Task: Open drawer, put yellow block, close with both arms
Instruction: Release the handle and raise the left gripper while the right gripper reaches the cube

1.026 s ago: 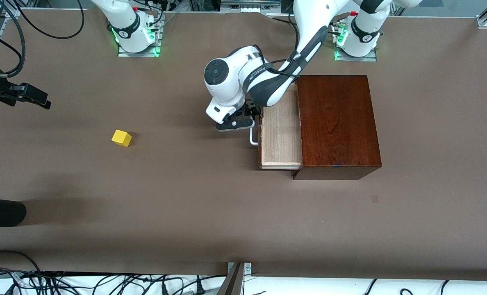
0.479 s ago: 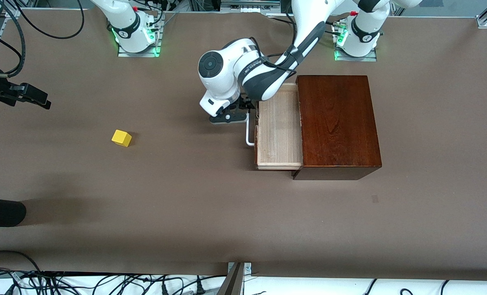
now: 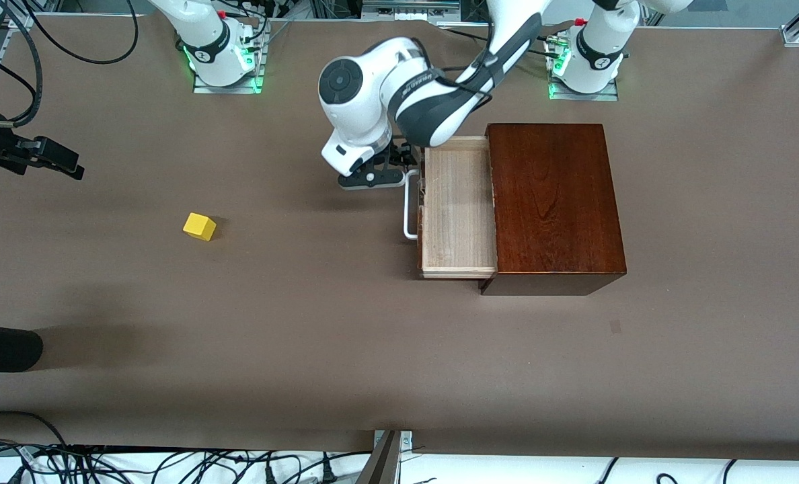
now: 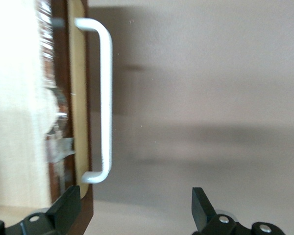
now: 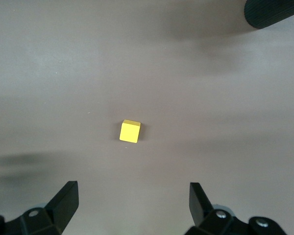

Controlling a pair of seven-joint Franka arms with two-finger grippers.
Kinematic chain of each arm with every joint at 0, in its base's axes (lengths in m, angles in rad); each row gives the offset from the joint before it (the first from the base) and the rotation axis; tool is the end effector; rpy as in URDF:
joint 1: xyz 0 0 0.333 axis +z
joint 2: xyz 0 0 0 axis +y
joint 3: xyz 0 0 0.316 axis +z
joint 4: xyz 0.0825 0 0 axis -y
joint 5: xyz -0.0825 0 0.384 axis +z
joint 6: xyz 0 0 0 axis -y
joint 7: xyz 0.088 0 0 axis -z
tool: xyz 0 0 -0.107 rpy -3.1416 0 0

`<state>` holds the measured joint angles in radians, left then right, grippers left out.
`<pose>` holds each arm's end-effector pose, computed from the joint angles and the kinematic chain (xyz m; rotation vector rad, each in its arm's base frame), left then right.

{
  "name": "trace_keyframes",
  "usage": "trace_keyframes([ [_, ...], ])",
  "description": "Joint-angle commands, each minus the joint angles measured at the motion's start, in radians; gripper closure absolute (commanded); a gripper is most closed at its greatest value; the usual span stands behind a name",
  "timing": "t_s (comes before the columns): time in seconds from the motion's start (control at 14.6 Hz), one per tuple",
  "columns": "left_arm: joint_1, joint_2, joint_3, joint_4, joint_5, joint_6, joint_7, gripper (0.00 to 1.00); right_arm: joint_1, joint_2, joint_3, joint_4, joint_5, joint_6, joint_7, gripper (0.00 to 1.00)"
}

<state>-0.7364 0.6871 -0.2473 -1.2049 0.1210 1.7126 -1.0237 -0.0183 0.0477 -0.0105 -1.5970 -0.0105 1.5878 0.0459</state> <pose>0.4459 -0.5679 0.3704 -3.0222 -0.0829 0.1839 0.5680 -0.0173 0.5868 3.1267 -0.1161 -0.0889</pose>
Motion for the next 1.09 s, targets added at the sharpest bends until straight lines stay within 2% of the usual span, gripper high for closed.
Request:
trace_keyframes([
  [0.0,0.044,-0.081,0.003,-0.007,-0.021,-0.031,0.011,0.0,0.001,0.015,0.012,0.003,-0.005,0.029,0.011,0.0],
  [0.21,0.135,-0.15,-0.003,-0.007,-0.021,-0.07,0.124,0.0,0.006,0.052,0.012,0.003,0.006,0.086,0.012,0.0],
  [0.55,0.336,-0.241,-0.006,-0.007,-0.063,-0.129,0.273,0.0,0.092,0.127,0.012,-0.02,0.007,0.161,0.05,0.0],
  [0.89,0.512,-0.349,-0.004,-0.022,-0.106,-0.238,0.474,0.0,0.095,0.11,0.012,-0.227,0.007,0.3,0.161,0.0],
  [1.03,0.583,-0.395,-0.004,-0.038,-0.106,-0.28,0.557,0.0,0.093,0.106,0.009,-0.331,0.007,0.4,0.216,0.0],
])
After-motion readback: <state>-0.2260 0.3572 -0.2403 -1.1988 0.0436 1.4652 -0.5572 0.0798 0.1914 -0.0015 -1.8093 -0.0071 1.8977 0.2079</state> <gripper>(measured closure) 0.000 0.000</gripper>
